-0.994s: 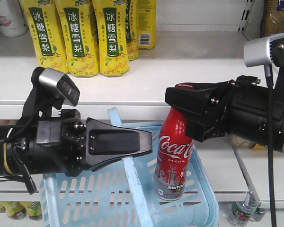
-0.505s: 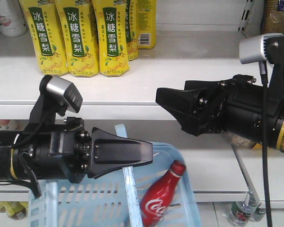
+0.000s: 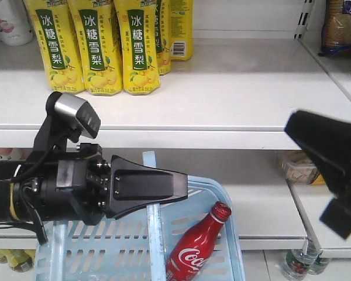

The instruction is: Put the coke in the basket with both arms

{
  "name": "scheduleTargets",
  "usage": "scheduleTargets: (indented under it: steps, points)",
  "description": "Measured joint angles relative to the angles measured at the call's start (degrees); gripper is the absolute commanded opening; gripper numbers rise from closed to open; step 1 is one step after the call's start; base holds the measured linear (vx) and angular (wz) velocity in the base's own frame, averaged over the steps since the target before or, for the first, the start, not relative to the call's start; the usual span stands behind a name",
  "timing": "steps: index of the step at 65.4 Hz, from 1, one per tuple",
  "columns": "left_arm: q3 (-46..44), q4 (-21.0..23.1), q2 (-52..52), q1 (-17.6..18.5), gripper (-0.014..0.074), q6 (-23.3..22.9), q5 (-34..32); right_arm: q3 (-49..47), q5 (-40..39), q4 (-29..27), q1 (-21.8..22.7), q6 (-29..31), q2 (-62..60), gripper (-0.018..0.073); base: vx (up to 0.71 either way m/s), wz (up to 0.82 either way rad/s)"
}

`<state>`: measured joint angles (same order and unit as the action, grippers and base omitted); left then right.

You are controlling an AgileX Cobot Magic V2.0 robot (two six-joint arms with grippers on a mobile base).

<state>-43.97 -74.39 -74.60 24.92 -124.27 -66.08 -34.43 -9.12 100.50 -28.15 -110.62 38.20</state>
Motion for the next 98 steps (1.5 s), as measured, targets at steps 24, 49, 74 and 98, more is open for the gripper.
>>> scheduleTargets:
  steps: [24,49,74,98]
  points:
    - [0.0,0.0,0.0,0.0,-0.0006,0.0,0.0,25.5,17.8,-1.3,0.0,0.8,-16.5,-0.0006,0.00,0.00]
    - [0.0,0.0,0.0,0.0,-0.0006,0.0,0.0,27.3,18.0,-1.4,0.0,0.8,-17.6,-0.0006,0.00,0.00]
    - [0.0,0.0,0.0,0.0,-0.0006,0.0,0.0,27.3,18.0,-1.4,0.0,0.8,-17.6,-0.0006,0.00,0.00]
    - [1.7,1.1,0.9,0.1,-0.0006,14.7,4.3,27.3,18.0,-1.4,0.0,0.8,-17.6,-0.0006,0.00,0.00]
